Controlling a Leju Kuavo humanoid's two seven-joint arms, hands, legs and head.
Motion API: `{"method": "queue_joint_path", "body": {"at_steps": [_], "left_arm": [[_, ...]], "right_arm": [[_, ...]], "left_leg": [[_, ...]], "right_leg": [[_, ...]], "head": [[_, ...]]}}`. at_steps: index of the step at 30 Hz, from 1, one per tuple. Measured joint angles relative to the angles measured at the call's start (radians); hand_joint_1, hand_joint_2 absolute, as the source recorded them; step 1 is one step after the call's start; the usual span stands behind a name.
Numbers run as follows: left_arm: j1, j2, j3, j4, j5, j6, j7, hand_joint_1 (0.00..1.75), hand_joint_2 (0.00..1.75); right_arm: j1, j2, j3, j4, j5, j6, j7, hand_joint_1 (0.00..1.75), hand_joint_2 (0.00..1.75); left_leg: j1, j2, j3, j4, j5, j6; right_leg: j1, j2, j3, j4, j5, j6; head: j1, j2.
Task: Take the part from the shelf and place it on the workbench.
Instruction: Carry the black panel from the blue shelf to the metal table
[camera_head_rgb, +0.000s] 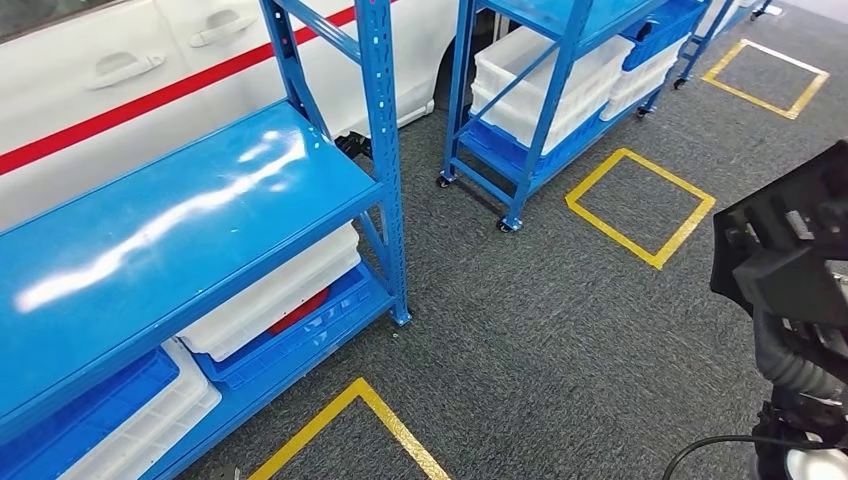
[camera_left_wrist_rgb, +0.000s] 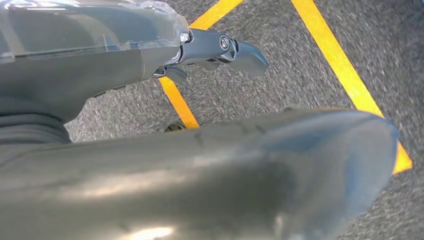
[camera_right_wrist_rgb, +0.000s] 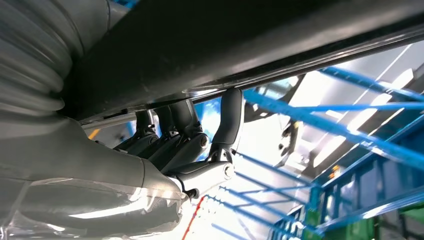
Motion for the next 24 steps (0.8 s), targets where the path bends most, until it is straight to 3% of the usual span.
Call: {"method": "queue_joint_path", "body": {"at_steps": [1, 3, 5, 6, 8, 9, 11, 13, 14, 15, 16, 17, 19, 21, 22, 23, 24], "left_arm": [[0.000, 0.000, 0.001, 0.000, 0.000, 0.002, 0.001, 0.00, 0.00], [-0.002, 0.000, 0.002, 0.000, 0.002, 0.006, 0.003, 0.00, 0.00], [-0.003, 0.001, 0.004, 0.000, 0.007, 0.012, 0.007, 0.00, 0.00], [-0.004, 0.001, 0.004, 0.000, 0.010, 0.014, 0.008, 0.00, 0.00], [-0.006, 0.001, 0.005, 0.000, 0.014, 0.017, 0.009, 0.00, 0.00], [-0.007, 0.001, 0.005, 0.000, 0.014, 0.019, 0.009, 0.00, 0.00], [-0.008, 0.002, 0.008, 0.000, 0.015, 0.023, 0.010, 0.00, 0.00], [-0.007, 0.003, 0.012, 0.000, 0.015, 0.028, 0.012, 0.00, 0.00], [-0.006, 0.003, 0.015, 0.000, 0.015, 0.030, 0.013, 0.00, 0.00], [-0.005, 0.003, 0.017, 0.000, 0.016, 0.033, 0.014, 0.00, 0.00], [-0.005, 0.003, 0.020, 0.000, 0.016, 0.035, 0.015, 0.00, 0.00], [-0.006, 0.003, 0.022, 0.000, 0.016, 0.037, 0.015, 0.00, 0.00], [-0.005, 0.004, 0.025, 0.000, 0.017, 0.041, 0.016, 0.00, 0.00], [-0.006, 0.006, 0.027, 0.000, 0.018, 0.045, 0.018, 0.00, 0.00], [-0.006, 0.006, 0.028, 0.000, 0.019, 0.048, 0.019, 0.00, 0.00], [-0.007, 0.005, 0.029, 0.000, 0.023, 0.051, 0.020, 0.00, 0.00], [-0.009, 0.005, 0.029, 0.000, 0.026, 0.054, 0.020, 0.00, 0.00]], "right_arm": [[0.002, 0.006, 0.001, 0.000, 0.006, -0.001, 0.000, 1.75, 1.75], [-0.001, 0.018, 0.006, 0.000, 0.017, -0.004, -0.001, 1.75, 1.75], [-0.011, 0.029, 0.013, 0.000, 0.026, -0.005, -0.002, 1.75, 1.75], [-0.016, 0.034, 0.016, 0.001, 0.029, -0.006, -0.002, 1.75, 1.75], [-0.024, 0.044, 0.021, 0.002, 0.035, -0.008, -0.002, 1.75, 1.75], [-0.028, 0.048, 0.022, 0.002, 0.039, -0.008, -0.001, 1.75, 1.75], [-0.046, 0.057, 0.028, 0.005, 0.044, -0.008, 0.002, 1.75, 1.75], [-0.068, 0.068, 0.036, 0.013, 0.048, -0.008, 0.004, 1.75, 1.75], [-0.075, 0.073, 0.040, 0.018, 0.049, -0.007, 0.005, 1.75, 1.75], [-0.080, 0.078, 0.043, 0.023, 0.050, -0.007, 0.006, 1.75, 1.75], [-0.083, 0.081, 0.044, 0.029, 0.050, -0.006, 0.007, 1.75, 1.75], [-0.087, 0.084, 0.045, 0.033, 0.050, -0.005, 0.008, 1.75, 1.75], [-0.097, 0.091, 0.048, 0.039, 0.050, 0.000, 0.009, 1.75, 1.75], [-0.110, 0.099, 0.053, 0.046, 0.049, 0.008, 0.011, 1.75, 1.75], [-0.115, 0.103, 0.056, 0.049, 0.048, 0.011, 0.013, 1.75, 1.75], [-0.118, 0.105, 0.058, 0.052, 0.048, 0.015, 0.014, 1.75, 1.75], [-0.120, 0.108, 0.059, 0.055, 0.049, 0.019, 0.015, 1.75, 1.75]], "left_leg": [[0.000, 0.012, 0.001, 0.001, -0.002, -0.001], [-0.001, 0.035, 0.004, 0.005, -0.008, -0.009], [-0.006, 0.055, 0.007, 0.010, -0.017, -0.020], [-0.009, 0.064, 0.008, 0.011, -0.020, -0.026], [-0.011, 0.082, 0.014, 0.012, -0.024, -0.037], [-0.009, 0.079, 0.012, 0.021, -0.030, -0.042], [-0.003, 0.034, -0.015, 0.093, -0.072, -0.052], [0.000, -0.018, -0.077, 0.226, -0.141, -0.055], [0.001, -0.026, -0.106, 0.282, -0.163, -0.054], [0.001, -0.029, -0.123, 0.312, -0.167, -0.052], [0.000, -0.031, -0.122, 0.303, -0.149, -0.050], [0.000, -0.038, -0.102, 0.253, -0.113, -0.046], [0.002, -0.092, -0.044, 0.113, -0.038, -0.037], [0.003, -0.142, -0.015, 0.034, -0.010, -0.032], [0.003, -0.147, -0.014, 0.027, -0.012, -0.030], [0.002, -0.133, -0.012, 0.021, -0.009, -0.027], [0.003, -0.119, -0.009, 0.015, -0.004, -0.021]], "right_leg": [[-0.001, -0.004, 0.011, -0.018, 0.018, 0.001], [0.000, -0.037, 0.081, -0.148, 0.077, 0.001], [0.007, -0.070, 0.135, -0.252, 0.106, -0.011], [0.011, -0.074, 0.141, -0.267, 0.105, -0.018], [0.013, -0.050, 0.139, -0.268, 0.108, -0.031], [0.012, -0.040, 0.140, -0.270, 0.109, -0.037], [0.008, -0.018, 0.142, -0.274, 0.112, -0.050], [0.008, 0.006, 0.140, -0.274, 0.113, -0.059], [0.010, 0.019, 0.139, -0.274, 0.114, -0.061], [0.012, 0.035, 0.139, -0.273, 0.114, -0.061], [0.013, 0.049, 0.139, -0.272, 0.115, -0.061], [0.014, 0.064, 0.140, -0.272, 0.115, -0.060], [0.013, 0.090, 0.139, -0.269, 0.117, -0.057], [0.009, 0.116, 0.129, -0.267, 0.121, -0.047], [0.005, 0.130, 0.123, -0.267, 0.125, -0.039], [0.003, 0.144, 0.119, -0.270, 0.130, -0.030], [0.002, 0.139, 0.116, -0.269, 0.130, -0.025]], "head": [[0.000, 0.000], [0.000, 0.000], [0.000, 0.000], [0.000, 0.000], [0.000, 0.000], [0.000, 0.000], [0.000, 0.000], [-0.001, 0.000], [-0.001, 0.000], [-0.001, 0.000], [-0.001, 0.000], [-0.001, 0.000], [-0.001, 0.000], [-0.001, 0.000], [-0.001, 0.000], [-0.001, 0.000], [-0.001, 0.000]]}}
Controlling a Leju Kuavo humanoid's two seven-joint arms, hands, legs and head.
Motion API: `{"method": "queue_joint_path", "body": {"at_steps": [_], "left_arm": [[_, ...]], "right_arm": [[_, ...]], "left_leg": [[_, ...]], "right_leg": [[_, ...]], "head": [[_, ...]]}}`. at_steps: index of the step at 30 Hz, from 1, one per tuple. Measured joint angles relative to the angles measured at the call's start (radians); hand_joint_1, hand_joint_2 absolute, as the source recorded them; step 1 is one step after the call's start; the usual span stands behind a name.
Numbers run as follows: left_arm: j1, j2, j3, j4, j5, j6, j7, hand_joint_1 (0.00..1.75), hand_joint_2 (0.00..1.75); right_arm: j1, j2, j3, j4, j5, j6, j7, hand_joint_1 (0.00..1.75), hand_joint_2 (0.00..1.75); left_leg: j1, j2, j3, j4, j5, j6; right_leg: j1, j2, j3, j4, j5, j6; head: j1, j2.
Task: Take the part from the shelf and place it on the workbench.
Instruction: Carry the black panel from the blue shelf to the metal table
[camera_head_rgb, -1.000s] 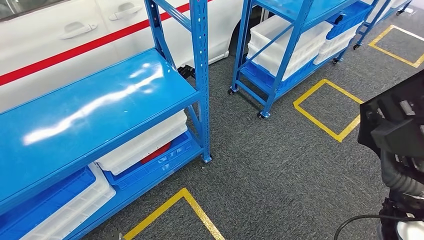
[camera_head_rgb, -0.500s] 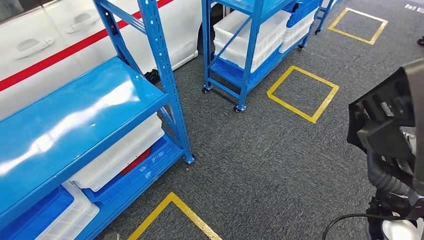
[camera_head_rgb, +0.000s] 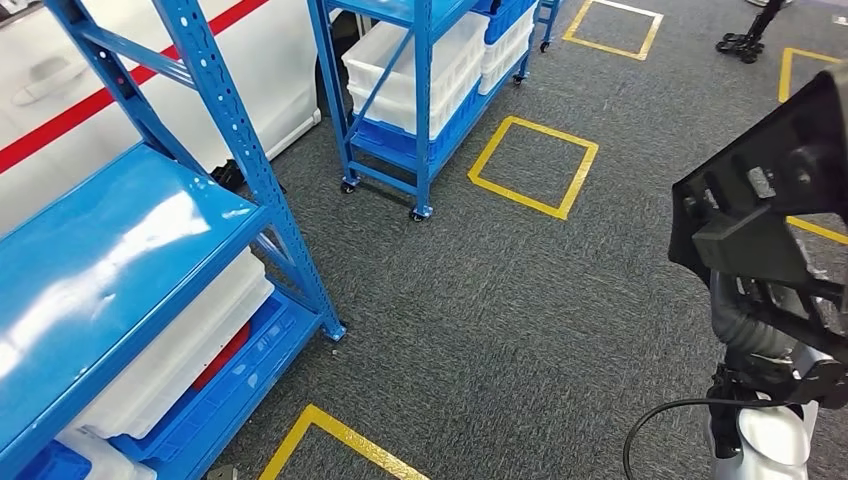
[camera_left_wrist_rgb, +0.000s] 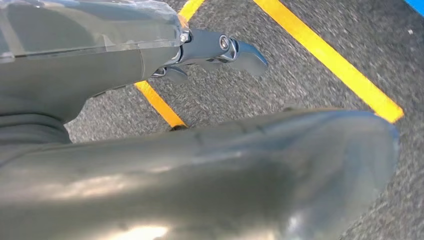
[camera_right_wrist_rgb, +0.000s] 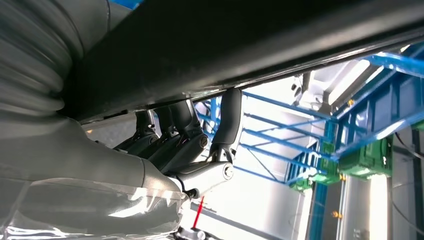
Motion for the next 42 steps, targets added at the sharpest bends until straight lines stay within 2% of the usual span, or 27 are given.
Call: {"method": "queue_joint_path", "body": {"at_steps": [2, 3, 4, 6, 7, 8, 10, 12, 15, 17, 19, 20, 21, 22, 23, 24, 26, 28, 30, 31, 32, 34, 36, 37, 38, 40, 42], "left_arm": [[-0.001, -0.001, 0.001, 0.000, 0.006, 0.003, 0.001, 0.00, 0.00], [-0.001, -0.001, 0.002, 0.000, 0.006, 0.004, 0.001, 0.00, 0.00], [0.000, -0.001, 0.003, 0.000, 0.006, 0.004, 0.001, 0.00, 0.00], [0.000, -0.001, 0.007, 0.000, 0.007, 0.005, 0.001, 0.00, 0.00], [0.000, -0.001, 0.009, 0.000, 0.007, 0.006, 0.001, 0.00, 0.00], [-0.001, -0.002, 0.012, 0.000, 0.007, 0.006, 0.001, 0.00, 0.00], [-0.002, -0.003, 0.016, 0.000, 0.008, 0.007, 0.001, 0.00, 0.00], [-0.004, -0.004, 0.019, 0.000, 0.008, 0.008, 0.000, 0.00, 0.00], [-0.008, -0.006, 0.023, 0.000, 0.012, 0.013, -0.003, 0.00, 0.00], [-0.009, -0.008, 0.025, 0.000, 0.020, 0.016, -0.004, 0.00, 0.00], [-0.007, -0.009, 0.026, 0.000, 0.024, 0.017, -0.005, 0.00, 0.00], [-0.005, -0.009, 0.026, 0.000, 0.025, 0.018, -0.005, 0.00, 0.00], [-0.003, -0.010, 0.026, 0.000, 0.025, 0.018, -0.005, 0.00, 0.00], [-0.002, -0.010, 0.027, 0.000, 0.025, 0.019, -0.005, 0.00, 0.00], [-0.001, -0.010, 0.028, 0.000, 0.025, 0.021, -0.005, 0.00, 0.00], [-0.001, -0.010, 0.029, 0.000, 0.025, 0.022, -0.005, 0.00, 0.00], [-0.001, -0.011, 0.032, 0.000, 0.024, 0.025, -0.005, 0.00, 0.00], [0.001, -0.014, 0.035, 0.000, 0.023, 0.025, -0.006, 0.00, 0.00], [0.000, -0.016, 0.038, 0.000, 0.022, 0.023, -0.007, 0.00, 0.00], [-0.001, -0.017, 0.039, 0.000, 0.022, 0.021, -0.008, 0.00, 0.00], [-0.001, -0.018, 0.040, 0.000, 0.021, 0.019, -0.008, 0.00, 0.00], [0.000, -0.021, 0.040, 0.000, 0.021, 0.015, -0.008, 0.00, 0.00], [0.002, -0.022, 0.041, 0.000, 0.021, 0.014, -0.008, 0.00, 0.00], [0.002, -0.022, 0.041, 0.000, 0.021, 0.014, -0.008, 0.00, 0.00], [0.002, -0.023, 0.041, 0.000, 0.021, 0.014, -0.009, 0.00, 0.00], [0.001, -0.026, 0.041, 0.000, 0.021, 0.012, -0.010, 0.00, 0.00], [0.001, -0.028, 0.041, 0.000, 0.020, 0.009, -0.012, 0.00, 0.00]], "right_arm": [[-0.010, 0.003, 0.002, 0.006, 0.001, 0.004, 0.001, 1.75, 1.75], [-0.017, 0.005, 0.003, 0.008, 0.001, 0.004, 0.001, 1.75, 1.75], [-0.022, 0.008, 0.003, 0.011, 0.001, 0.005, 0.002, 1.75, 1.75], [-0.027, 0.013, 0.005, 0.019, 0.002, 0.008, 0.003, 1.75, 1.75], [-0.028, 0.014, 0.005, 0.024, 0.002, 0.009, 0.004, 1.75, 1.75], [-0.031, 0.015, 0.005, 0.028, 0.004, 0.011, 0.006, 1.75, 1.75], [-0.043, 0.017, 0.007, 0.036, 0.006, 0.013, 0.008, 1.75, 1.75], [-0.057, 0.021, 0.010, 0.042, 0.007, 0.014, 0.009, 1.75, 1.75], [-0.064, 0.023, 0.011, 0.050, 0.010, 0.016, 0.011, 1.75, 1.75], [-0.069, 0.026, 0.012, 0.053, 0.011, 0.018, 0.011, 1.75, 1.75], [-0.077, 0.030, 0.015, 0.057, 0.012, 0.018, 0.011, 1.75, 1.75], [-0.079, 0.032, 0.016, 0.060, 0.012, 0.019, 0.012, 1.75, 1.75], [-0.079, 0.033, 0.018, 0.064, 0.012, 0.019, 0.012, 1.75, 1.75], [-0.079, 0.034, 0.019, 0.067, 0.012, 0.020, 0.012, 1.75, 1.75], [-0.080, 0.036, 0.019, 0.070, 0.012, 0.020, 0.013, 1.75, 1.75], [-0.080, 0.037, 0.019, 0.072, 0.011, 0.021, 0.012, 1.75, 1.75], [-0.081, 0.038, 0.020, 0.076, 0.007, 0.022, 0.011, 1.75, 1.75], [-0.084, 0.038, 0.020, 0.078, 0.001, 0.022, 0.008, 1.75, 1.75], [-0.083, 0.036, 0.019, 0.079, -0.004, 0.023, 0.005, 1.75, 1.75], [-0.082, 0.033, 0.017, 0.080, -0.006, 0.024, 0.003, 1.75, 1.75], [-0.082, 0.030, 0.016, 0.080, -0.008, 0.025, 0.002, 1.75, 1.75], [-0.083, 0.024, 0.012, 0.080, -0.012, 0.028, 0.000, 1.75, 1.75], [-0.078, 0.022, 0.009, 0.082, -0.016, 0.033, 0.000, 1.75, 1.75], [-0.074, 0.020, 0.008, 0.084, -0.018, 0.035, 0.000, 1.75, 1.75], [-0.070, 0.018, 0.006, 0.085, -0.019, 0.036, 0.000, 1.75, 1.75], [-0.066, 0.012, 0.003, 0.085, -0.020, 0.039, -0.002, 1.75, 1.75], [-0.063, 0.009, 0.001, 0.084, -0.023, 0.041, -0.007, 1.75, 1.75]], "left_leg": [[0.001, 0.031, 0.006, -0.015, 0.009, 0.013], [0.000, 0.047, 0.007, -0.018, 0.011, 0.017], [-0.003, 0.063, 0.007, -0.019, 0.011, 0.020], [-0.005, 0.094, 0.006, -0.018, 0.008, 0.021], [-0.005, 0.109, 0.007, -0.018, 0.007, 0.020], [-0.005, 0.123, 0.008, -0.017, 0.004, 0.019], [-0.008, 0.147, 0.011, -0.013, -0.002, 0.012], [-0.013, 0.167, 0.013, -0.010, -0.010, 0.002], [-0.013, 0.187, 0.019, -0.007, -0.021, -0.013], [-0.009, 0.155, 0.005, 0.036, -0.054, -0.022], [-0.004, 0.106, -0.050, 0.158, -0.118, -0.027], [-0.002, 0.095, -0.085, 0.230, -0.146, -0.028], [-0.001, 0.091, -0.113, 0.281, -0.159, -0.029], [-0.001, 0.089, -0.124, 0.297, -0.150, -0.030], [0.000, 0.087, -0.117, 0.270, -0.121, -0.029], [0.002, 0.079, -0.093, 0.209, -0.080, -0.028], [0.010, 0.026, -0.039, 0.076, -0.019, -0.025], [0.013, -0.011, -0.018, 0.020, -0.005, -0.021], [0.010, 0.008, -0.016, 0.013, -0.001, -0.012], [0.009, 0.022, -0.013, 0.008, 0.003, -0.004], [0.009, 0.036, -0.011, 0.002, 0.007, 0.003], [0.005, 0.064, -0.009, -0.005, 0.010, 0.012], [0.001, 0.093, -0.009, -0.005, 0.008, 0.016], [-0.001, 0.108, -0.009, -0.005, 0.007, 0.017], [-0.002, 0.122, -0.008, -0.004, 0.005, 0.016], [-0.004, 0.147, -0.004, -0.004, 0.000, 0.013], [-0.009, 0.168, 0.001, -0.003, -0.006, 0.006]], "right_leg": [[0.006, -0.057, -0.023, 0.042, -0.027, 0.007], [0.007, -0.097, -0.048, 0.096, -0.057, 0.008], [0.008, -0.123, -0.081, 0.163, -0.090, 0.011], [0.003, -0.138, -0.132, 0.270, -0.125, 0.018], [0.001, -0.141, -0.131, 0.272, -0.115, 0.020], [0.000, -0.147, -0.108, 0.233, -0.089, 0.021], [0.005, -0.182, -0.029, 0.090, -0.031, 0.017], [0.014, -0.206, 0.015, 0.002, -0.011, 0.005], [0.017, -0.182, 0.017, -0.009, -0.012, -0.014], [0.012, -0.163, 0.021, -0.015, -0.009, -0.027], [0.010, -0.144, 0.023, -0.017, -0.008, -0.035], [0.011, -0.132, 0.023, -0.016, -0.008, -0.037], [0.011, -0.118, 0.023, -0.015, -0.008, -0.037], [0.012, -0.103, 0.023, -0.013, -0.008, -0.037], [0.011, -0.088, 0.023, -0.011, -0.009, -0.036], [0.011, -0.073, 0.024, -0.009, -0.010, -0.034], [0.010, -0.047, 0.020, -0.002, -0.012, -0.026], [0.008, -0.021, 0.010, 0.001, -0.009, -0.013], [0.002, 0.000, 0.003, -0.001, -0.004, 0.002], [0.002, -0.013, -0.002, 0.006, -0.008, 0.006], [0.004, -0.042, -0.013, 0.028, -0.023, 0.010], [0.009, -0.113, -0.062, 0.132, -0.080, 0.016], [0.008, -0.136, -0.120, 0.252, -0.128, 0.020], [0.008, -0.139, -0.130, 0.275, -0.129, 0.021], [0.008, -0.142, -0.119, 0.257, -0.111, 0.020], [0.011, -0.170, -0.048, 0.127, -0.051, 0.015], [0.022, -0.204, 0.013, 0.014, -0.019, 0.002]], "head": [[0.000, 0.000], [0.000, 0.000], [0.000, 0.000], [0.000, 0.000], [0.000, 0.000], [0.000, 0.000], [0.000, 0.000], [0.000, 0.000], [0.000, 0.000], [0.000, 0.000], [0.000, 0.000], [0.000, 0.000], [0.000, 0.000], [0.000, 0.000], [0.000, 0.000], [0.000, 0.000], [0.000, 0.000], [0.000, 0.000], [0.000, 0.000], [0.000, 0.000], [0.000, 0.000], [0.001, 0.000], [0.001, 0.000], [0.001, 0.000], [0.001, 0.000], [0.000, 0.000], [0.001, 0.000]]}}
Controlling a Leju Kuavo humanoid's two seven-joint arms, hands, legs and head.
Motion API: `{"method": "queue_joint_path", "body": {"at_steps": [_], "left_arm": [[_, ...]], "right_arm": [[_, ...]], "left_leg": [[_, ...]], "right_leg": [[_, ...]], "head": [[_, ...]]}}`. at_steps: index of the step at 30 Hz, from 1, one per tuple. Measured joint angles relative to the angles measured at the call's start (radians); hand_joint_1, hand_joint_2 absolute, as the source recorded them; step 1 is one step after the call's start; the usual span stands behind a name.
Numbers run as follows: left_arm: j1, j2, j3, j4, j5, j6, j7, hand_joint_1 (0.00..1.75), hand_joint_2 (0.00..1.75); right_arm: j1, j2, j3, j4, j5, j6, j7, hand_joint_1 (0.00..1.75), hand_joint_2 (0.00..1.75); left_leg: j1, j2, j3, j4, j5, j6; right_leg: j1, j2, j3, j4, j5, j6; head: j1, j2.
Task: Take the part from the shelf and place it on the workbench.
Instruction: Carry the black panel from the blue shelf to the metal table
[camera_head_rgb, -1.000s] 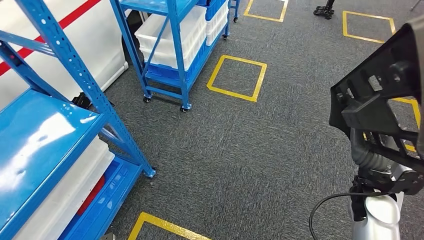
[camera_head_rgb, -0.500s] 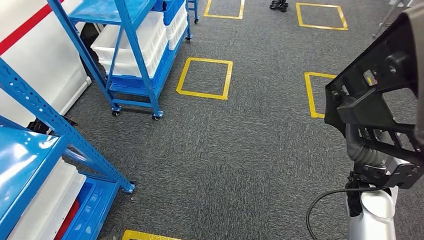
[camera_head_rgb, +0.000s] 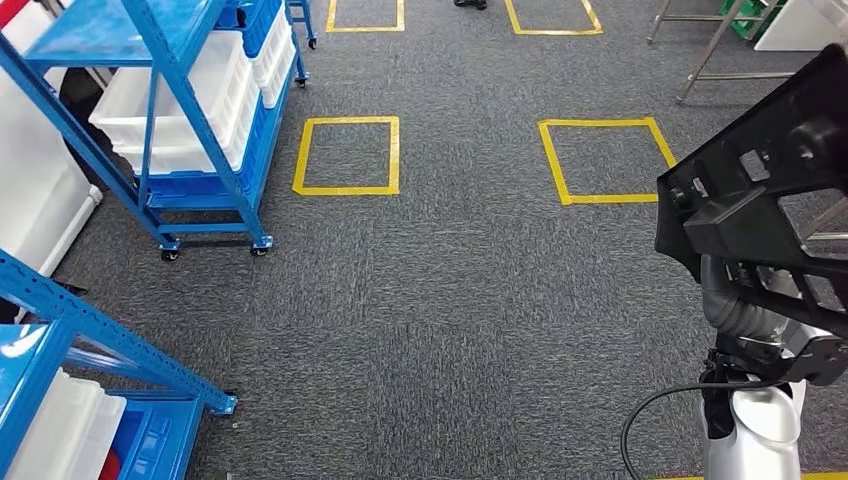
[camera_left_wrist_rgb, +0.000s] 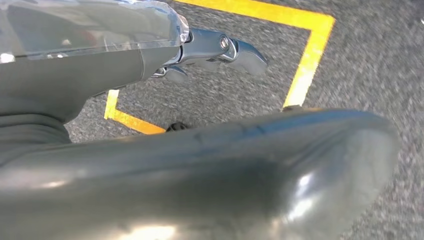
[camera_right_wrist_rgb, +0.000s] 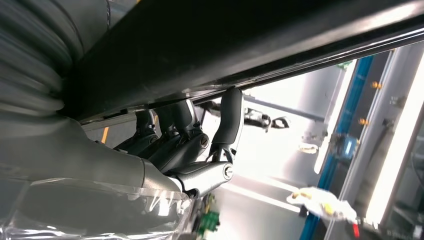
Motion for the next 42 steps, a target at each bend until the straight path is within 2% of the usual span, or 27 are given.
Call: {"method": "queue_joint_path", "body": {"at_steps": [1, 3, 4, 6, 8, 10, 11, 12, 13, 15, 17, 18, 19, 20, 21, 23, 25, 26, 27, 29, 31, 34, 36, 38, 40, 41, 42], "left_arm": [[0.000, -0.001, 0.000, 0.000, 0.000, -0.002, -0.001, 0.00, 0.00], [-0.001, -0.002, 0.000, 0.000, -0.001, -0.008, -0.004, 0.00, 0.00], [-0.001, -0.003, 0.000, 0.000, -0.001, -0.010, -0.006, 0.00, 0.00], [-0.001, -0.004, 0.000, 0.000, -0.001, -0.015, -0.009, 0.00, 0.00], [0.003, -0.004, 0.000, 0.000, -0.002, -0.017, -0.010, 0.00, 0.00], [0.006, -0.003, 0.000, 0.000, -0.004, -0.019, -0.010, 0.00, 0.00], [0.007, -0.003, 0.000, 0.000, -0.006, -0.020, -0.010, 0.00, 0.00], [0.007, -0.003, 0.000, 0.000, -0.010, -0.022, -0.010, 0.00, 0.00], [0.007, -0.003, 0.000, 0.000, -0.013, -0.024, -0.010, 0.00, 0.00], [0.006, -0.001, 0.000, 0.000, -0.017, -0.026, -0.010, 0.00, 0.00], [0.005, 0.001, 0.000, 0.000, -0.017, -0.027, -0.011, 0.00, 0.00], [0.004, 0.001, 0.000, 0.000, -0.017, -0.027, -0.011, 0.00, 0.00], [0.002, 0.002, 0.000, 0.000, -0.017, -0.028, -0.011, 0.00, 0.00], [0.001, 0.002, 0.000, 0.000, -0.017, -0.028, -0.011, 0.00, 0.00], [0.002, 0.002, 0.000, 0.000, -0.017, -0.029, -0.011, 0.00, 0.00], [0.005, 0.002, 0.000, 0.000, -0.017, -0.029, -0.011, 0.00, 0.00], [0.007, 0.002, 0.000, 0.000, -0.017, -0.030, -0.011, 0.00, 0.00], [0.007, 0.002, 0.000, 0.000, -0.017, -0.030, -0.011, 0.00, 0.00], [0.006, 0.002, 0.000, 0.000, -0.018, -0.030, -0.011, 0.00, 0.00], [0.005, 0.001, 0.000, 0.000, -0.019, -0.030, -0.011, 0.00, 0.00], [0.004, 0.002, -0.001, 0.000, -0.020, -0.029, -0.010, 0.00, 0.00], [-0.001, 0.002, -0.001, 0.000, -0.025, -0.028, -0.007, 0.00, 0.00], [-0.002, 0.003, -0.001, -0.001, -0.030, -0.027, -0.006, 0.00, 0.00], [-0.001, 0.003, -0.001, -0.001, -0.034, -0.027, -0.005, 0.00, 0.00], [0.002, 0.003, -0.001, -0.001, -0.034, -0.027, -0.004, 0.00, 0.00], [0.003, 0.003, -0.001, -0.001, -0.034, -0.027, -0.004, 0.00, 0.00], [0.004, 0.003, -0.001, -0.001, -0.034, -0.027, -0.003, 0.00, 0.00]], "right_arm": [[0.004, -0.002, -0.001, -0.001, -0.002, 0.001, -0.003, 1.75, 1.75], [0.018, -0.007, -0.006, -0.004, -0.007, 0.004, -0.008, 1.75, 1.75], [0.027, -0.010, -0.009, -0.007, -0.008, 0.005, -0.011, 1.75, 1.75], [0.040, -0.014, -0.014, -0.016, -0.010, 0.005, -0.015, 1.75, 1.75], [0.047, -0.014, -0.016, -0.021, -0.012, 0.005, -0.016, 1.75, 1.75], [0.059, -0.014, -0.017, -0.024, -0.013, 0.004, -0.016, 1.75, 1.75], [0.065, -0.015, -0.019, -0.027, -0.013, 0.004, -0.016, 1.75, 1.75], [0.070, -0.015, -0.020, -0.030, -0.013, 0.003, -0.016, 1.75, 1.75], [0.074, -0.016, -0.022, -0.034, -0.014, 0.003, -0.016, 1.75, 1.75], [0.079, -0.016, -0.025, -0.040, -0.015, 0.002, -0.016, 1.75, 1.75], [0.086, -0.018, -0.028, -0.045, -0.016, 0.000, -0.016, 1.75, 1.75], [0.090, -0.020, -0.030, -0.048, -0.016, 0.000, -0.016, 1.75, 1.75], [0.095, -0.021, -0.033, -0.051, -0.016, 0.000, -0.016, 1.75, 1.75], [0.098, -0.024, -0.037, -0.054, -0.016, 0.000, -0.016, 1.75, 1.75], [0.098, -0.027, -0.039, -0.057, -0.016, -0.001, -0.017, 1.75, 1.75], [0.098, -0.030, -0.043, -0.059, -0.016, -0.001, -0.017, 1.75, 1.75], [0.103, -0.030, -0.043, -0.059, -0.017, -0.001, -0.016, 1.75, 1.75], [0.106, -0.030, -0.044, -0.059, -0.016, -0.001, -0.016, 1.75, 1.75], [0.107, -0.030, -0.044, -0.060, -0.016, -0.001, -0.016, 1.75, 1.75], [0.107, -0.031, -0.046, -0.061, -0.017, -0.001, -0.016, 1.75, 1.75], [0.107, -0.031, -0.048, -0.065, -0.017, -0.001, -0.016, 1.75, 1.75], [0.106, -0.034, -0.050, -0.068, -0.020, -0.001, -0.013, 1.75, 1.75], [0.102, -0.037, -0.051, -0.069, -0.022, -0.001, -0.010, 1.75, 1.75], [0.096, -0.038, -0.051, -0.070, -0.025, -0.001, -0.010, 1.75, 1.75], [0.094, -0.038, -0.051, -0.069, -0.025, -0.001, -0.009, 1.75, 1.75], [0.095, -0.038, -0.051, -0.068, -0.025, -0.001, -0.009, 1.75, 1.75], [0.095, -0.038, -0.051, -0.068, -0.025, 0.000, -0.009, 1.75, 1.75]], "left_leg": [[-0.002, 0.009, 0.002, 0.000, -0.003, -0.005], [-0.005, 0.029, 0.008, -0.002, -0.008, -0.014], [-0.004, 0.027, 0.010, 0.002, -0.014, -0.019], [0.000, -0.012, -0.011, 0.060, -0.054, -0.027], [0.005, -0.062, -0.072, 0.194, -0.119, -0.031], [0.006, -0.076, -0.125, 0.295, -0.145, -0.033], [0.006, -0.079, -0.128, 0.291, -0.128, -0.032], [0.006, -0.083, -0.113, 0.247, -0.093, -0.029], [0.007, -0.099, -0.084, 0.174, -0.051, -0.025], [0.011, -0.153, -0.032, 0.050, -0.001, -0.019], [0.012, -0.178, -0.016, 0.014, 0.003, -0.014], [0.011, -0.166, -0.014, 0.009, 0.006, -0.011], [0.011, -0.153, -0.011, 0.003, 0.010, -0.005], [0.012, -0.139, -0.008, -0.005, 0.015, 0.002], [0.013, -0.124, -0.005, -0.013, 0.019, 0.007], [0.012, -0.096, -0.003, -0.019, 0.022, 0.012], [0.010, -0.066, -0.004, -0.018, 0.019, 0.012], [0.010, -0.052, -0.003, -0.017, 0.017, 0.011], [0.010, -0.038, -0.002, -0.015, 0.014, 0.010], [0.009, -0.015, 0.004, -0.013, 0.007, 0.003], [0.005, 0.003, 0.009, -0.011, 0.000, -0.007], [0.002, 0.025, 0.016, -0.011, -0.008, -0.024], [0.006, -0.011, 0.004, 0.028, -0.038, -0.034], [0.011, -0.064, -0.051, 0.149, -0.101, -0.040], [0.011, -0.078, -0.115, 0.278, -0.146, -0.041], [0.011, -0.079, -0.128, 0.297, -0.139, -0.040], [0.011, -0.081, -0.122, 0.272, -0.112, -0.038]], "right_leg": [[0.005, -0.006, 0.010, -0.021, 0.001, -0.006], [0.007, 0.015, 0.011, -0.025, 0.002, -0.018], [0.005, 0.025, 0.013, -0.029, 0.004, -0.023], [-0.003, 0.047, 0.019, -0.037, 0.008, -0.034], [-0.004, 0.071, 0.019, -0.037, 0.008, -0.041], [-0.003, 0.099, 0.019, -0.035, 0.008, -0.042], [-0.003, 0.115, 0.019, -0.033, 0.008, -0.042], [-0.003, 0.130, 0.019, -0.031, 0.007, -0.041], [-0.004, 0.145, 0.019, -0.028, 0.006, -0.040], [-0.005, 0.170, 0.014, -0.022, 0.005, -0.033], [-0.010, 0.194, 0.005, -0.020, 0.008, -0.020], [-0.012, 0.206, 0.002, -0.022, 0.011, -0.012], [-0.013, 0.206, -0.001, -0.021, 0.011, -0.006], [-0.011, 0.187, -0.007, -0.009, 0.001, -0.001], [-0.008, 0.156, -0.022, 0.021, -0.018, 0.003], [-0.008, 0.087, -0.075, 0.136, -0.080, 0.008], [-0.013, 0.066, -0.125, 0.239, -0.115, 0.015], [-0.016, 0.062, -0.127, 0.244, -0.106, 0.018], [-0.018, 0.057, -0.107, 0.207, -0.080, 0.020], [-0.016, 0.025, -0.030, 0.066, -0.021, 0.018], [-0.009, -0.001, 0.017, -0.022, 0.002, 0.008], [-0.006, 0.021, 0.017, -0.033, 0.002, -0.010], [-0.011, 0.042, 0.021, -0.038, 0.005, -0.023], [-0.013, 0.063, 0.022, -0.040, 0.006, -0.033], [-0.010, 0.088, 0.022, -0.038, 0.006, -0.036], [-0.009, 0.103, 0.022, -0.037, 0.006, -0.036], [-0.008, 0.119, 0.022, -0.035, 0.006, -0.036]], "head": [[0.000, 0.000], [0.000, 0.000], [0.000, 0.000], [0.000, 0.000], [0.000, 0.000], [0.000, 0.000], [0.000, 0.000], [0.000, 0.000], [0.000, 0.000], [0.000, 0.000], [0.000, 0.000], [0.000, 0.000], [0.000, 0.000], [0.000, 0.000], [0.000, 0.000], [0.001, 0.000], [0.001, 0.000], [0.001, 0.000], [0.001, 0.000], [0.001, 0.000], [0.001, 0.000], [0.001, 0.000], [0.001, 0.000], [0.000, 0.000], [0.000, 0.000], [0.000, 0.000], [0.000, 0.000]]}}
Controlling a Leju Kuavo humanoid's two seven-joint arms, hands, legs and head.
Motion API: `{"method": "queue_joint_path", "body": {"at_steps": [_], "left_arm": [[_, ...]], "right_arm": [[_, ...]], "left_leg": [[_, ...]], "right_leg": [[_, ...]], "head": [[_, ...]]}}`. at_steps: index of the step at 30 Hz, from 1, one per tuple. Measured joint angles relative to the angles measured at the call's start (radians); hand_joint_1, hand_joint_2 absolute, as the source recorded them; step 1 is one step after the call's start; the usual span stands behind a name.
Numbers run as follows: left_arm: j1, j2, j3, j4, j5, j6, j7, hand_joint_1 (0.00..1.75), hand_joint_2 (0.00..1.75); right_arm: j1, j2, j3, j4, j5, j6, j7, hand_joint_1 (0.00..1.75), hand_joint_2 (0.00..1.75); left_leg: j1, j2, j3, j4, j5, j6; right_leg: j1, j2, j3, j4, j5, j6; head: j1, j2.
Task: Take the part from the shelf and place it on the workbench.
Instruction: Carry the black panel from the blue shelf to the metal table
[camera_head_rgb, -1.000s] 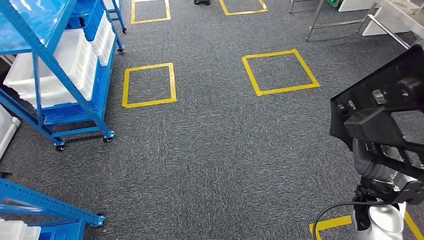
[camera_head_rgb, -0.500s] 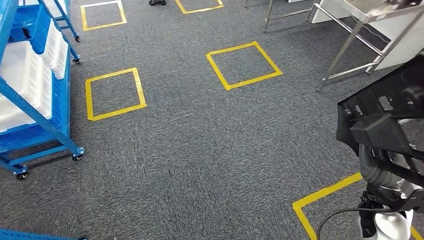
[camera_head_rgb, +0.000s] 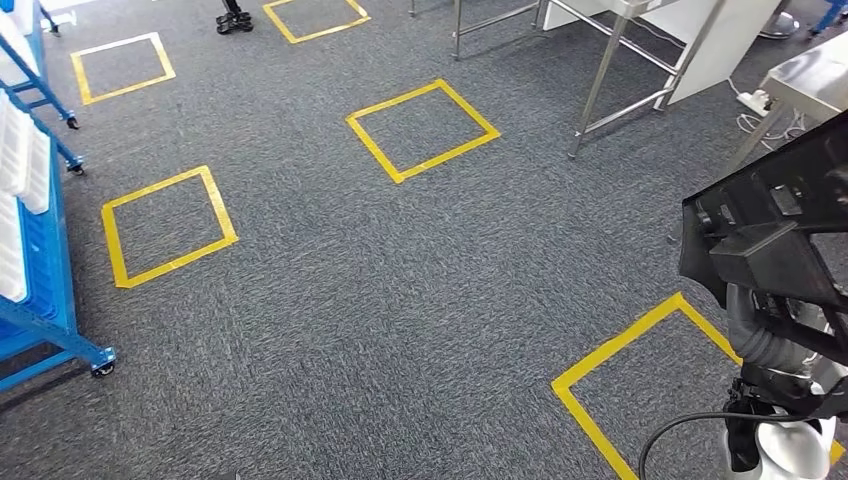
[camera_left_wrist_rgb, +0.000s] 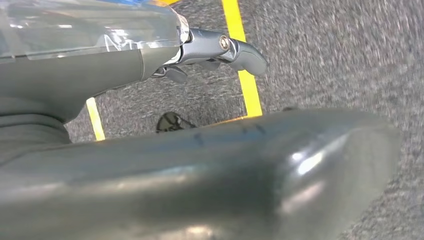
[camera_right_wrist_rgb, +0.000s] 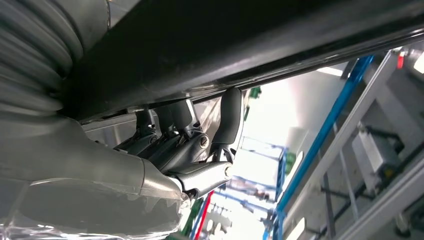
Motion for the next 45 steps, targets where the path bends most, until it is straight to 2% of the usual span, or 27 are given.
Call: {"method": "queue_joint_path", "body": {"at_steps": [1, 3, 5, 7, 8, 10, 12, 14, 15, 17, 19, 20, 22, 24, 25, 27, 29, 30, 31, 33, 34, 36, 38, 40, 42, 44, 45], "left_arm": [[0.000, 0.000, 0.000, 0.000, 0.000, 0.000, 0.000, 0.00, 0.00], [0.000, 0.001, 0.000, 0.000, -0.001, 0.000, 0.001, 0.00, 0.00], [0.000, 0.003, 0.000, 0.000, -0.001, -0.001, 0.002, 0.00, 0.00], [-0.003, 0.003, 0.000, 0.000, -0.001, -0.003, 0.003, 0.00, 0.00], [-0.004, 0.003, 0.000, 0.000, -0.001, -0.003, 0.004, 0.00, 0.00], [-0.004, 0.003, 0.000, 0.000, -0.001, -0.005, 0.004, 0.00, 0.00], [-0.001, 0.003, -0.001, 0.000, -0.002, -0.007, 0.004, 0.00, 0.00], [0.000, 0.003, -0.001, 0.000, -0.001, -0.008, 0.004, 0.00, 0.00], [0.000, 0.003, -0.001, 0.000, -0.001, -0.008, 0.004, 0.00, 0.00], [0.000, 0.003, -0.001, 0.000, -0.001, -0.011, 0.004, 0.00, 0.00], [-0.002, 0.003, -0.001, 0.000, -0.002, -0.014, 0.005, 0.00, 0.00], [-0.003, 0.003, -0.001, 0.000, -0.002, -0.016, 0.005, 0.00, 0.00], [-0.006, 0.003, -0.001, 0.000, -0.002, -0.018, 0.005, 0.00, 0.00], [-0.007, 0.003, -0.001, 0.000, -0.002, -0.019, 0.005, 0.00, 0.00], [-0.007, 0.004, -0.001, 0.000, -0.002, -0.019, 0.005, 0.00, 0.00], [-0.006, 0.004, -0.001, 0.000, -0.002, -0.019, 0.006, 0.00, 0.00], [-0.003, 0.004, -0.001, 0.000, -0.003, -0.020, 0.007, 0.00, 0.00], [-0.002, 0.004, -0.001, 0.000, -0.003, -0.021, 0.008, 0.00, 0.00], [-0.002, 0.004, -0.001, 0.000, -0.003, -0.022, 0.009, 0.00, 0.00], [-0.003, 0.004, -0.001, 0.000, -0.002, -0.022, 0.011, 0.00, 0.00], [-0.003, 0.005, -0.001, 0.000, -0.002, -0.022, 0.012, 0.00, 0.00], [-0.004, 0.006, -0.001, 0.000, -0.002, -0.022, 0.014, 0.00, 0.00], [-0.008, 0.006, -0.001, 0.000, -0.002, -0.022, 0.015, 0.00, 0.00], [-0.011, 0.005, -0.001, 0.000, -0.002, -0.022, 0.015, 0.00, 0.00], [-0.010, 0.005, -0.001, 0.000, -0.002, -0.023, 0.014, 0.00, 0.00], [-0.007, 0.005, -0.001, 0.000, -0.002, -0.026, 0.009, 0.00, 0.00], [-0.006, 0.005, 0.000, 0.000, -0.002, -0.027, 0.007, 0.00, 0.00]], "right_arm": [[0.000, 0.000, 0.000, 0.000, 0.000, 0.000, 0.000, 1.75, 1.75], [-0.001, 0.000, 0.000, 0.000, 0.000, 0.000, 0.000, 1.75, 1.75], [-0.003, 0.000, 0.000, 0.001, 0.000, 0.000, 0.001, 1.75, 1.75], [-0.003, -0.001, 0.000, 0.001, 0.000, 0.000, 0.002, 1.75, 1.75], [-0.002, -0.002, 0.000, 0.001, 0.000, 0.000, 0.002, 1.75, 1.75], [-0.004, -0.005, 0.000, 0.000, 0.000, 0.000, 0.003, 1.75, 1.75], [-0.005, -0.006, 0.000, 0.002, 0.000, 0.000, 0.003, 1.75, 1.75], [0.001, -0.006, 0.001, 0.004, 0.000, -0.001, 0.003, 1.75, 1.75], [0.004, -0.006, 0.001, 0.005, 0.000, -0.001, 0.003, 1.75, 1.75], [0.006, -0.006, 0.001, 0.005, 0.001, -0.002, 0.003, 1.75, 1.75], [0.006, -0.006, 0.000, 0.002, 0.002, -0.004, 0.003, 1.75, 1.75], [0.007, -0.006, 0.000, 0.002, 0.002, -0.004, 0.003, 1.75, 1.75], [0.010, -0.007, -0.002, 0.000, 0.002, -0.006, 0.003, 1.75, 1.75], [0.012, -0.007, -0.004, -0.002, 0.003, -0.006, 0.002, 1.75, 1.75], [0.011, -0.006, -0.005, -0.003, 0.005, -0.006, 0.003, 1.75, 1.75], [0.008, -0.005, -0.004, -0.003, 0.010, -0.006, 0.003, 1.75, 1.75], [0.008, -0.004, -0.004, 0.000, 0.017, -0.004, 0.005, 1.75, 1.75], [0.008, -0.004, -0.004, 0.001, 0.020, -0.003, 0.006, 1.75, 1.75], [0.008, -0.004, -0.004, 0.002, 0.022, -0.002, 0.007, 1.75, 1.75], [0.006, -0.004, -0.004, 0.003, 0.025, -0.001, 0.010, 1.75, 1.75], [0.003, -0.003, -0.004, 0.004, 0.028, 0.000, 0.011, 1.75, 1.75], [-0.002, -0.002, -0.004, 0.007, 0.032, 0.003, 0.013, 1.75, 1.75], [-0.005, -0.002, -0.004, 0.010, 0.036, 0.006, 0.015, 1.75, 1.75], [-0.014, -0.002, -0.003, 0.013, 0.039, 0.008, 0.016, 1.75, 1.75], [-0.028, 0.000, -0.002, 0.018, 0.043, 0.006, 0.019, 1.75, 1.75], [-0.033, 0.001, 0.000, 0.024, 0.051, -0.002, 0.025, 1.75, 1.75], [-0.033, 0.002, 0.000, 0.027, 0.055, -0.008, 0.029, 1.75, 1.75]], "left_leg": [[0.000, -0.008, 0.024, -0.061, 0.041, 0.004], [0.002, -0.058, 0.082, -0.200, 0.102, 0.014], [0.002, -0.093, 0.107, -0.259, 0.115, 0.020], [0.003, -0.073, 0.111, -0.269, 0.119, 0.027], [0.004, -0.060, 0.115, -0.276, 0.123, 0.033], [0.009, -0.032, 0.121, -0.291, 0.130, 0.043], [0.006, -0.005, 0.122, -0.294, 0.130, 0.048], [0.004, 0.024, 0.123, -0.293, 0.126, 0.047], [0.004, 0.037, 0.124, -0.292, 0.124, 0.046], [0.004, 0.062, 0.131, -0.290, 0.116, 0.040], [-0.001, 0.082, 0.137, -0.287, 0.107, 0.029], [-0.004, 0.091, 0.140, -0.286, 0.103, 0.023], [-0.006, 0.110, 0.147, -0.286, 0.096, 0.012], [-0.002, 0.088, 0.145, -0.265, 0.076, 0.002], [0.001, 0.062, 0.129, -0.227, 0.052, -0.001], [0.005, 0.014, 0.065, -0.092, -0.014, -0.006], [0.005, 0.003, 0.004, 0.017, -0.042, -0.008], [0.005, 0.002, -0.003, 0.018, -0.025, -0.007], [0.005, -0.002, 0.008, -0.022, 0.011, -0.004], [0.007, -0.036, 0.060, -0.161, 0.090, 0.005], [0.008, -0.056, 0.082, -0.215, 0.111, 0.009], [0.008, -0.076, 0.100, -0.256, 0.116, 0.017], [0.007, -0.054, 0.106, -0.266, 0.120, 0.029], [0.009, -0.029, 0.112, -0.280, 0.127, 0.042], [0.009, -0.005, 0.115, -0.286, 0.126, 0.050], [0.007, 0.019, 0.117, -0.285, 0.119, 0.052], [0.007, 0.027, 0.120, -0.285, 0.114, 0.050]], "right_leg": [[0.000, 0.015, 0.000, 0.002, -0.001, 0.001], [-0.001, 0.042, -0.004, 0.008, -0.002, 0.006], [-0.005, 0.067, -0.012, 0.011, 0.000, 0.017], [-0.010, 0.091, -0.018, 0.008, 0.005, 0.032], [-0.008, 0.082, -0.021, 0.012, 0.003, 0.038], [-0.004, 0.026, -0.049, 0.068, -0.033, 0.046], [-0.005, -0.035, -0.110, 0.194, -0.096, 0.053], [-0.011, -0.053, -0.151, 0.279, -0.119, 0.062], [-0.014, -0.058, -0.145, 0.268, -0.102, 0.065], [-0.016, -0.085, -0.076, 0.139, -0.038, 0.067], [-0.009, -0.120, -0.016, 0.025, -0.002, 0.056], [-0.004, -0.126, -0.006, 0.004, -0.002, 0.049], [-0.001, -0.105, -0.007, 0.002, -0.005, 0.034], [-0.005, -0.083, -0.004, -0.001, -0.003, 0.021], [-0.008, -0.072, -0.002, -0.004, -0.002, 0.015], [-0.009, -0.051, -0.001, -0.004, -0.003, 0.006], [-0.007, -0.023, 0.000, -0.002, -0.004, 0.004], [-0.007, -0.007, 0.001, -0.001, -0.004, 0.004], [-0.006, 0.009, 0.002, 0.001, -0.005, 0.005], [-0.005, 0.037, 0.003, 0.006, -0.008, 0.010], [-0.005, 0.050, 0.001, 0.009, -0.010, 0.015], [-0.008, 0.073, -0.007, 0.011, -0.008, 0.027], [-0.013, 0.086, -0.010, 0.008, -0.005, 0.042], [-0.010, 0.039, -0.028, 0.043, -0.028, 0.051], [-0.007, -0.028, -0.083, 0.155, -0.085, 0.056], [-0.011, -0.052, -0.141, 0.266, -0.118, 0.062], [-0.014, -0.055, -0.150, 0.279, -0.110, 0.064]], "head": [[0.000, 0.000], [0.000, 0.000], [0.000, 0.000], [0.000, 0.000], [0.000, 0.000], [0.001, 0.000], [0.001, 0.000], [0.001, 0.000], [0.001, 0.000], [0.001, 0.000], [0.001, 0.000], [0.001, 0.000], [0.001, 0.000], [0.001, 0.000], [0.001, 0.000], [0.001, 0.000], [0.001, 0.000], [0.001, 0.000], [0.001, 0.000], [0.001, 0.000], [0.001, 0.000], [0.001, 0.000], [0.001, 0.000], [0.001, 0.000], [0.001, 0.000], [0.001, 0.000], [0.001, 0.000]]}}
